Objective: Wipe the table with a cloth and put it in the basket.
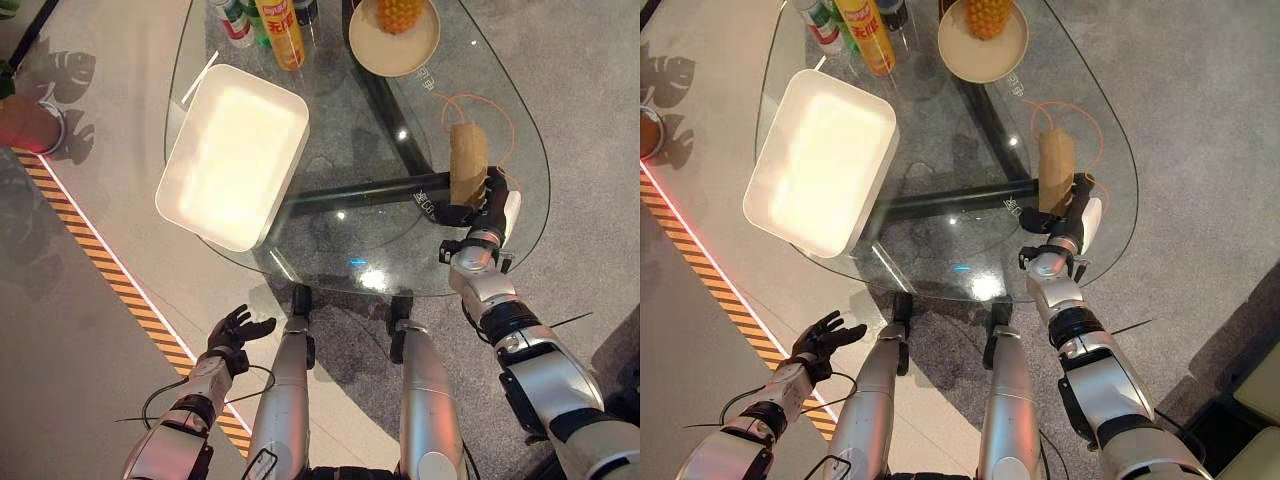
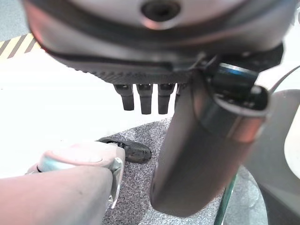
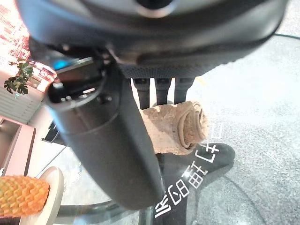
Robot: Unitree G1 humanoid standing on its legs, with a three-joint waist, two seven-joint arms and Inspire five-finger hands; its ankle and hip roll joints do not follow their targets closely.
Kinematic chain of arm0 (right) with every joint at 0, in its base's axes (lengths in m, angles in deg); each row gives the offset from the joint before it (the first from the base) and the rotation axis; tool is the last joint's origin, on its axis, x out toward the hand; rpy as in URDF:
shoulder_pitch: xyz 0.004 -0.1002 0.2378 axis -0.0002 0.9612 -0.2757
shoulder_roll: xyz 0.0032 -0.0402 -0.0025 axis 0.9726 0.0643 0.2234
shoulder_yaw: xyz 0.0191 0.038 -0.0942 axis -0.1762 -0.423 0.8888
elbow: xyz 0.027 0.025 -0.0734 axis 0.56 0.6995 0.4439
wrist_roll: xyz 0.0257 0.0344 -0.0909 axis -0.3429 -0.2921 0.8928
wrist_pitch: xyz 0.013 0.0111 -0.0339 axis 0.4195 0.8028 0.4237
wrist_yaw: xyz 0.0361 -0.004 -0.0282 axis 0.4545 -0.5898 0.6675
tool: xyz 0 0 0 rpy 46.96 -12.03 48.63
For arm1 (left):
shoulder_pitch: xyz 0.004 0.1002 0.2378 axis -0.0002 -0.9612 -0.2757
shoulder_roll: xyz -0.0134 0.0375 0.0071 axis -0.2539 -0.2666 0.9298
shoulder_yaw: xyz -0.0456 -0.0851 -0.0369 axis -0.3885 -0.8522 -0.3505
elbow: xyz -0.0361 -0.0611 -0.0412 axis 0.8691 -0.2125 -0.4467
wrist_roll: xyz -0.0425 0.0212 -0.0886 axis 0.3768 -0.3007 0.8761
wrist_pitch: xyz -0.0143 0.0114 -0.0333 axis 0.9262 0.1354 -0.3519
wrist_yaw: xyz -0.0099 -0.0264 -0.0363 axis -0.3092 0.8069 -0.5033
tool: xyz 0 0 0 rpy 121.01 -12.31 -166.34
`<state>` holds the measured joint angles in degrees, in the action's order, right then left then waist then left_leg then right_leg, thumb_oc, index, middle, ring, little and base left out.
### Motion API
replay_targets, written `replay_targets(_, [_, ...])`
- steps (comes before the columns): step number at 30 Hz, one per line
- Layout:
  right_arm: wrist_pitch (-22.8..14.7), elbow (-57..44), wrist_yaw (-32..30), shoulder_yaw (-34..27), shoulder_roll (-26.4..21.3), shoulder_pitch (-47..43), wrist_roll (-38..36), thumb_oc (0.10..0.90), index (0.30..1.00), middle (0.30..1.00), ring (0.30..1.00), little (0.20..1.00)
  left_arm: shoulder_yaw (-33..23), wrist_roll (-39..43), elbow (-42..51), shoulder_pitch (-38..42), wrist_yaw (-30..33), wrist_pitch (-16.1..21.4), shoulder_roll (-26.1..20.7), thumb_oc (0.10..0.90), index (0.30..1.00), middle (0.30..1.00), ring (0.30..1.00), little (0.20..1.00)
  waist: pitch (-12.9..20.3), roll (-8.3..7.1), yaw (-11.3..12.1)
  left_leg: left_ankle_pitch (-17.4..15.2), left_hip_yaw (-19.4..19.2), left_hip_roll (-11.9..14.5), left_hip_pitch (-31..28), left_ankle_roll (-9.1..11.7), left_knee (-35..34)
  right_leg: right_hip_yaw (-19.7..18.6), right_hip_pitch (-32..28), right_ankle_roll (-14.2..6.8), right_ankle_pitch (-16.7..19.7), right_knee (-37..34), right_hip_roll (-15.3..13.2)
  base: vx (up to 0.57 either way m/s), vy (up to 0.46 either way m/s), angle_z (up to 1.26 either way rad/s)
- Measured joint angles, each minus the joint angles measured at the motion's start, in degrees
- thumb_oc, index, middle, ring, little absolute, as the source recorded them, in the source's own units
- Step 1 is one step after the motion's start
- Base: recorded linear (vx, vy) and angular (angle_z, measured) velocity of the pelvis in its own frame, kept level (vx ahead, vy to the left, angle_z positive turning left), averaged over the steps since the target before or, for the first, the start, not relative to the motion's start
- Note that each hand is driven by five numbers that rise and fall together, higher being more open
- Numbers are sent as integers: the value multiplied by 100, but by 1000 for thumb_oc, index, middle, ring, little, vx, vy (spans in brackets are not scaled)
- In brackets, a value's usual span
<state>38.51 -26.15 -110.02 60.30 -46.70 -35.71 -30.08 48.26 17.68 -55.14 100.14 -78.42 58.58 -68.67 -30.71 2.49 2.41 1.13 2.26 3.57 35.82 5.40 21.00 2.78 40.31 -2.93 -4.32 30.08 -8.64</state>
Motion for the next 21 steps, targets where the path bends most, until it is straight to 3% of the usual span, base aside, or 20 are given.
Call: replay_targets(21, [412,593,-2,125,-28,-461,210,800,900,900,900,900,66,0,-33,3,-2,-2,14,800,900,900,900,900,-11,99,63,20,12,-9,-6,29,-1,8,6,17,-21,59,-14,0,0,0])
